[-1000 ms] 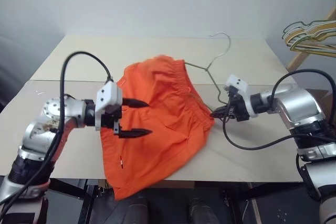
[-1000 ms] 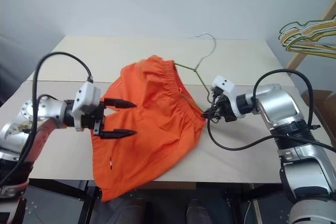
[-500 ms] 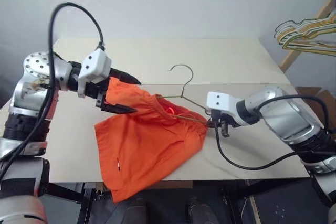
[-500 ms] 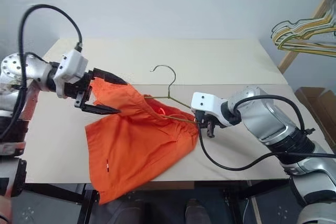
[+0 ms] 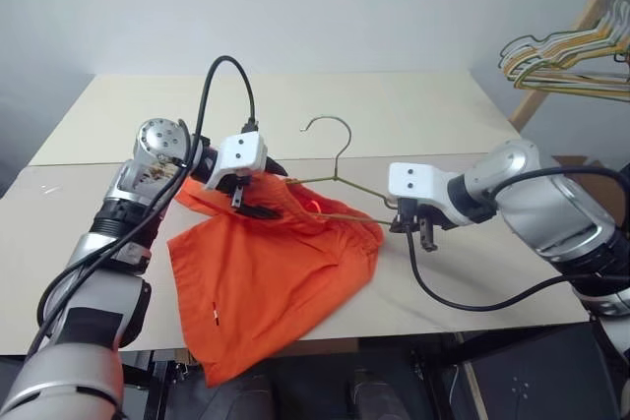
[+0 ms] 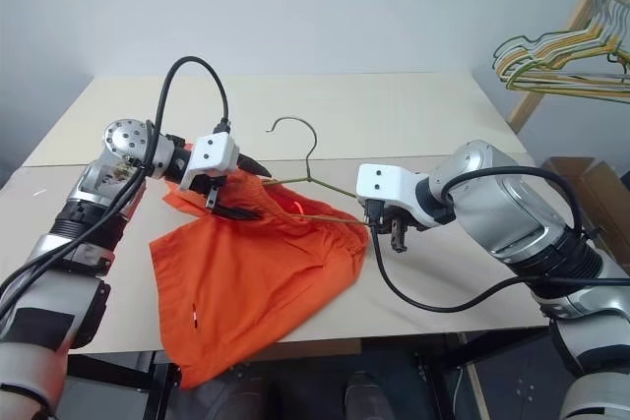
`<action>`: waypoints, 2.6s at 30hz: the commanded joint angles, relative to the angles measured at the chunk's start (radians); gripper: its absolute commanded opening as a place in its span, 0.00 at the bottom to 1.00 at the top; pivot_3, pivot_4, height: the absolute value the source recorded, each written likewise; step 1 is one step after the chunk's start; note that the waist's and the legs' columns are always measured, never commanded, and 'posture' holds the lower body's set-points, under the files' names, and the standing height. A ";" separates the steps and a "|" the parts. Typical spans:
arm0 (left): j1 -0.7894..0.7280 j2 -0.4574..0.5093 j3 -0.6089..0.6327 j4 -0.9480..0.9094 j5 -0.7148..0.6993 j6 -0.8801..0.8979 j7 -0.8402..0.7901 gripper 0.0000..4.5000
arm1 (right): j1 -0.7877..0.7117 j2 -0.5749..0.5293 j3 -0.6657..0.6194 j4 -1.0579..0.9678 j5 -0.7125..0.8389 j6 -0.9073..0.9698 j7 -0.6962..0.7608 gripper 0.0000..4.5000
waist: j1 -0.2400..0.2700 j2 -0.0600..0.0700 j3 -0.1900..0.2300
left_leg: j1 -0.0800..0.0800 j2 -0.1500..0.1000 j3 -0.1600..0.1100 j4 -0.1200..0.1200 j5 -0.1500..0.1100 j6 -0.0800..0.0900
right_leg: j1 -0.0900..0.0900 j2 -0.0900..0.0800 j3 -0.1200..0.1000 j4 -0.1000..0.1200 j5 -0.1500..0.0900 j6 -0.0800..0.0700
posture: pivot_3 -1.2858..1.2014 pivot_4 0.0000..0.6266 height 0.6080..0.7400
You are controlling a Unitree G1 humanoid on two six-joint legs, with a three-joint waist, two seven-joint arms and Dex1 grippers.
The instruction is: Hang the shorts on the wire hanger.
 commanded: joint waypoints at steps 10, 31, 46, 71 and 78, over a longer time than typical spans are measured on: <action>-0.015 0.040 0.011 0.007 0.033 -0.063 -0.114 0.59 | -0.045 -0.010 -0.015 0.011 -0.008 0.019 0.026 0.00 | -0.024 0.000 -0.005 | 0.000 0.000 -0.002 0.000 0.000 0.000 | 0.000 0.000 -0.001 0.001 0.000 0.000 | 0.48 0.00 1.00; -0.006 0.034 0.073 -0.026 -0.005 0.089 -0.036 0.00 | 0.114 -0.065 -0.207 -0.005 0.016 -0.041 -0.076 0.24 | -0.023 0.000 -0.015 | -0.001 -0.001 -0.004 0.000 0.000 0.000 | 0.001 -0.001 -0.002 0.001 0.000 0.000 | 0.48 0.02 1.00; -0.002 0.029 0.133 -0.038 -0.036 0.268 0.029 0.00 | 0.536 -0.044 -0.704 -0.089 0.248 0.020 -0.193 0.98 | -0.023 0.000 -0.016 | 0.000 -0.001 -0.005 0.001 0.000 0.000 | 0.003 0.000 -0.003 0.000 0.000 0.000 | 0.48 0.06 1.00; 0.067 0.042 0.152 -0.159 -0.070 0.333 0.042 0.00 | 0.540 0.523 -0.563 -0.017 0.342 0.121 -0.662 0.14 | -0.025 0.000 -0.018 | 0.000 -0.003 -0.009 0.000 0.000 0.000 | 0.003 0.000 -0.004 0.003 0.000 0.000 | 0.49 0.04 1.00; 0.107 0.095 0.170 -0.197 -0.110 0.321 -0.028 0.00 | 0.500 0.391 -0.612 0.044 0.373 0.111 -0.609 0.00 | -0.024 0.000 -0.018 | 0.000 -0.003 -0.009 0.000 0.000 0.000 | 0.003 -0.001 -0.004 0.002 0.000 0.000 | 0.49 0.04 1.00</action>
